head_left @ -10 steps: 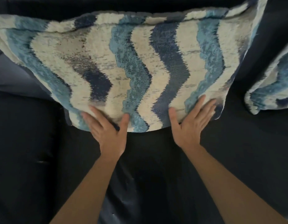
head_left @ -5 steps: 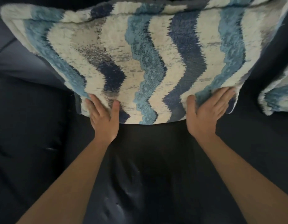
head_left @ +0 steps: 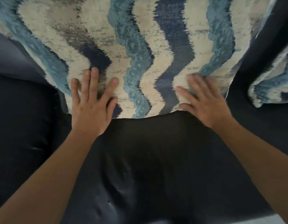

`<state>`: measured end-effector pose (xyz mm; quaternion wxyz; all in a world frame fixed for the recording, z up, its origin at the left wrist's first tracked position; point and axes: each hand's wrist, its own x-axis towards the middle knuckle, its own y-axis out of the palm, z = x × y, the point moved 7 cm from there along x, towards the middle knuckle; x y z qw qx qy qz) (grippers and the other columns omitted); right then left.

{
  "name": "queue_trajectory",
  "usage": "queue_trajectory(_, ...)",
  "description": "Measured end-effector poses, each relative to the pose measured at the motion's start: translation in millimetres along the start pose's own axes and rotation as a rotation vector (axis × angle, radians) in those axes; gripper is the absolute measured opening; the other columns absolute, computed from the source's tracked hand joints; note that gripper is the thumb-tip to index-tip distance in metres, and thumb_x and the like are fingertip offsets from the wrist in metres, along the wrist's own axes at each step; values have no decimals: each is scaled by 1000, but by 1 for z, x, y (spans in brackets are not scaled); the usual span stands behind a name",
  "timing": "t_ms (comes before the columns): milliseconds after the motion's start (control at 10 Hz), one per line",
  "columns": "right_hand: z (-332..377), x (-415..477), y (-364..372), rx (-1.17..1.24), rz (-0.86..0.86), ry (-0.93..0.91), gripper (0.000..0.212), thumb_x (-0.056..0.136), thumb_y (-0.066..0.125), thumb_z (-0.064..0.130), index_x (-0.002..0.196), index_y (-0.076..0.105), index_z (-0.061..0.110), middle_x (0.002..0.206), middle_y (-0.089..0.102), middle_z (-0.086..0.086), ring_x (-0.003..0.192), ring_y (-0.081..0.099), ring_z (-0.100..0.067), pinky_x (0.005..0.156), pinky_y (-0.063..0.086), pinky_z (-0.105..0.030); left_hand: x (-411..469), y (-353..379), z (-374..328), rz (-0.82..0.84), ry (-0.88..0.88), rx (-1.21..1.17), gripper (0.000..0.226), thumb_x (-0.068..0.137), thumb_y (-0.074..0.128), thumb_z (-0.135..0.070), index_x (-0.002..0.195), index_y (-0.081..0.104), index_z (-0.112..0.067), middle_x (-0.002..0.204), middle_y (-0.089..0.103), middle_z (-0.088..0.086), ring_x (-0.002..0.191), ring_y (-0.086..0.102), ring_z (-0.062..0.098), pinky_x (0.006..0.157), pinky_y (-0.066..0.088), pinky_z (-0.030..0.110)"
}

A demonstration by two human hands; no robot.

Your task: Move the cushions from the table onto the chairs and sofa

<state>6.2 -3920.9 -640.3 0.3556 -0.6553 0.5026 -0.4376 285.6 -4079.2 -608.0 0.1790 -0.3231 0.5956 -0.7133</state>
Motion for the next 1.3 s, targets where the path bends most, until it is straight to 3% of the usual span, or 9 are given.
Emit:
queue_trajectory(100,-45,-67,1,121,183,586,84,101,48,62,164,13,18,166,12,-32,155,10,-47,122,16,-65,-9,-3,-9,11,-51,-33,61,109,37,-48,163,19,-25,165,6,28,155,4,42,123,10,67)
queue_trajectory(200,-49,-77,-16,177,159,806,102,96,49,70,160,4,4,161,7,-43,153,7,-54,122,12,-66,-12,-17,-12,-41,-176,-55,73,105,43,-55,164,15,-20,158,13,43,150,12,55,121,9,70)
queue_trajectory(400,-59,65,-64,62,-232,510,97,93,44,74,152,28,0,146,32,-52,139,31,-67,118,17,-70,56,-53,28,-225,-464,-121,91,103,32,-64,157,18,7,155,14,49,148,14,62,117,9,74)
queue_trajectory(600,-68,76,-56,125,-189,601,99,92,45,75,154,36,-2,152,30,-47,142,29,-64,117,18,-72,71,-51,34,-203,-491,-155,90,102,26,-67,159,19,2,159,15,44,151,14,58,117,7,74)
queue_trajectory(700,-39,31,-45,393,-188,963,103,91,52,73,160,22,2,161,13,-41,152,14,-56,122,11,-67,26,-36,20,-217,-706,-405,91,99,33,-70,163,12,-8,164,2,38,155,5,50,121,7,68)
queue_trajectory(800,1,-1,-11,771,-82,1443,113,85,33,88,164,-2,15,168,-11,-26,156,-6,-46,122,1,-65,-21,14,-3,-77,-1219,-879,106,84,30,-88,162,-12,-30,169,-22,15,158,-12,35,123,4,66)
queue_trajectory(900,8,6,9,835,30,1524,115,79,26,89,163,-9,18,169,-15,-21,156,-12,-42,122,-4,-64,-22,36,-15,64,-1284,-930,107,80,27,-89,159,-21,-34,169,-26,8,158,-17,28,122,0,67)
queue_trajectory(1100,14,2,-9,868,153,1489,102,95,36,74,162,-15,15,169,-17,-19,157,-11,-39,124,-2,-55,-24,15,-20,159,-1178,-913,93,98,34,-71,160,-19,-26,169,-23,11,157,-17,30,124,-4,52)
queue_trajectory(1300,46,33,-79,1097,424,1109,88,103,33,62,163,-13,16,170,-22,-10,158,-12,-30,127,3,-46,-14,-48,-65,394,-720,-873,92,97,20,-70,163,-9,-12,171,-17,11,158,-15,25,128,-5,46)
